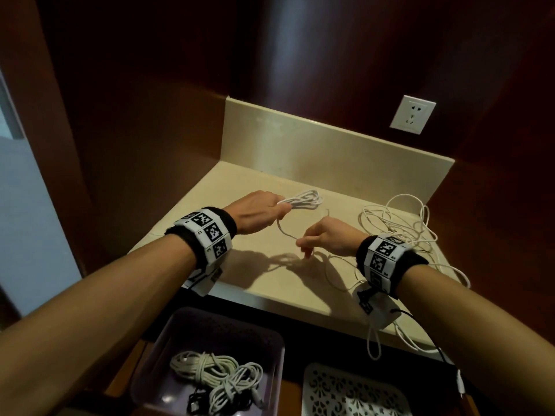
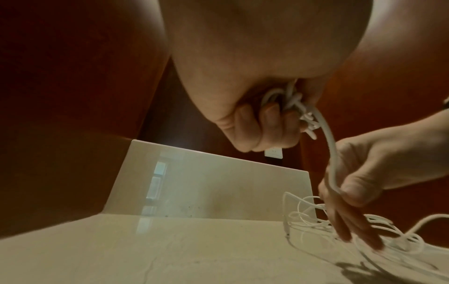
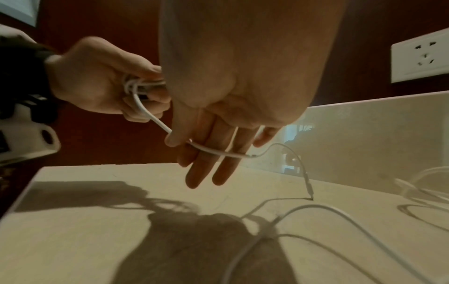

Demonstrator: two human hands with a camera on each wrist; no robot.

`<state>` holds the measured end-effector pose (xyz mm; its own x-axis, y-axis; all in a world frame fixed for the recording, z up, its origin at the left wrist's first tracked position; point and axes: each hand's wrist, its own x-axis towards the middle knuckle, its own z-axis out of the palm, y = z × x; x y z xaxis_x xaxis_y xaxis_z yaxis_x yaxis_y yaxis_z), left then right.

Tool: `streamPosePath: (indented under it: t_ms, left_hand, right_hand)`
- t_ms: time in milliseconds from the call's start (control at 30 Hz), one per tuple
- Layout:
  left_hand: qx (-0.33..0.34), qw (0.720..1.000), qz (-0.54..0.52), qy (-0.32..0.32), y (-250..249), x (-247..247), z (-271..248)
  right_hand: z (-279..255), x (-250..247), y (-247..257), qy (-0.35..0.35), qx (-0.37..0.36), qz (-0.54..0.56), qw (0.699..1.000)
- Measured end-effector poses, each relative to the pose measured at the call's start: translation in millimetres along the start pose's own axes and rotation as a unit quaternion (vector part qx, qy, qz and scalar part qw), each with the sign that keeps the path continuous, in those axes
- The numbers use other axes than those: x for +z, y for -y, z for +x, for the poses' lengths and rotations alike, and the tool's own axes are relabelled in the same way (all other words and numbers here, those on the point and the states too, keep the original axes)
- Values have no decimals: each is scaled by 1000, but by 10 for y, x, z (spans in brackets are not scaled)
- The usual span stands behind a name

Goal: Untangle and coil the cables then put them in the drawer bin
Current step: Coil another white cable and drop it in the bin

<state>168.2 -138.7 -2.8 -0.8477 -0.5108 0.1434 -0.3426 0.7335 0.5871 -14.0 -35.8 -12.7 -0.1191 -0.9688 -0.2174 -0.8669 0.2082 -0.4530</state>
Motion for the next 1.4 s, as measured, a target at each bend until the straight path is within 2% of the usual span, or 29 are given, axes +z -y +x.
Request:
streamPosePath:
  t_ms: [100,233,367,533,633,733,867,1000,1067,1200,1400]
  left_hand:
    - [14,998,-11,53,-17,9,-41]
    - [44,994,-19,99,-27,18,-97]
    - [57,985,47,154,-110,49,-107]
    - [12,961,182,206,-107,230,-13]
    - [-25,962,197,186,-6,296,66]
    - [-59,977,151,137,128,278,127]
    - [-85,995,38,45,165,194,135]
    - [-91,988,-127,-3,124,148,172]
    - [-85,976,-203,-2,116,149,171]
    - [-51,957,-286,19,105,140,105]
    - [-14,947,-314,61,-18,81,55]
  right_hand:
    - [-7,-120,-42,-47,15,-33,998]
    - [-75,-253,-100,-49,31,-58,997]
    - [-105,-352,-201,-72,39,-44,996]
    - [-88,-355,19,-109,-3,27,994]
    - [-85,-306,156,-126,-24,58,990]
    - [-94,-246,212,-123,-34,82,988]
    - [-111,-157,223,-81,-49,93,991]
    - [-88,-64,210,-40,-51,100,993]
    - [-77,-43,192,-29,-52,109,992]
    - [-74,-60,140,-22,-51,111,992]
    - [-94,-124,102,-35,-42,65,996]
